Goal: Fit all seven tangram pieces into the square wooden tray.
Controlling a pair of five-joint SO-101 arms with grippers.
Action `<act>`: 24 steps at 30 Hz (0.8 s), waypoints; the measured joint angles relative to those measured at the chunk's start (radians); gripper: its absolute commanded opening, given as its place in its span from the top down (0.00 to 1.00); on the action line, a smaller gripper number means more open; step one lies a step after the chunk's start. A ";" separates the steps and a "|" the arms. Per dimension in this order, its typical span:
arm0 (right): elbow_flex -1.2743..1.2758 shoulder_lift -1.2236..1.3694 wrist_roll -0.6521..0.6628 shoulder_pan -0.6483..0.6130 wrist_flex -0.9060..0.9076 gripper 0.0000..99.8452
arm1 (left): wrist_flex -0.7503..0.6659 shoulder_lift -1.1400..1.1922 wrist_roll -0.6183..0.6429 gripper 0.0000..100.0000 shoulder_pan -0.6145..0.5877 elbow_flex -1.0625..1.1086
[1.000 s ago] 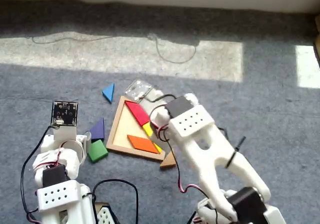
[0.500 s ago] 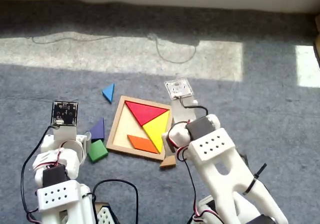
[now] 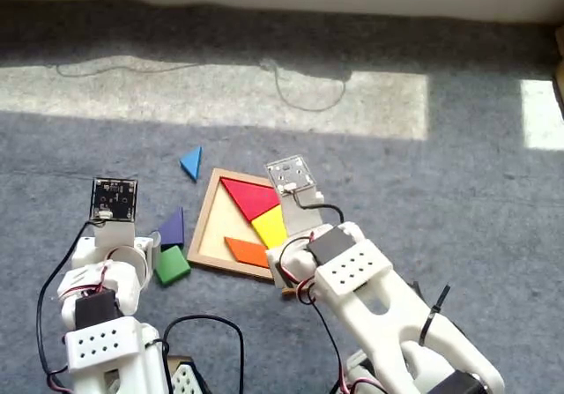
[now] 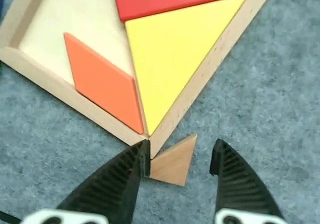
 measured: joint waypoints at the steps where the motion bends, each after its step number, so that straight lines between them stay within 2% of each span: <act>1: 0.017 0.000 0.000 0.000 -0.017 0.80 | 0.000 0.000 0.000 0.74 0.000 0.000; 18: 0.058 0.003 -0.002 -0.002 -0.038 0.80 | 0.000 0.000 0.000 0.74 0.000 0.000; 24: 0.041 0.164 -0.043 -0.020 -0.044 0.80 | 0.000 0.000 0.000 0.74 0.000 0.000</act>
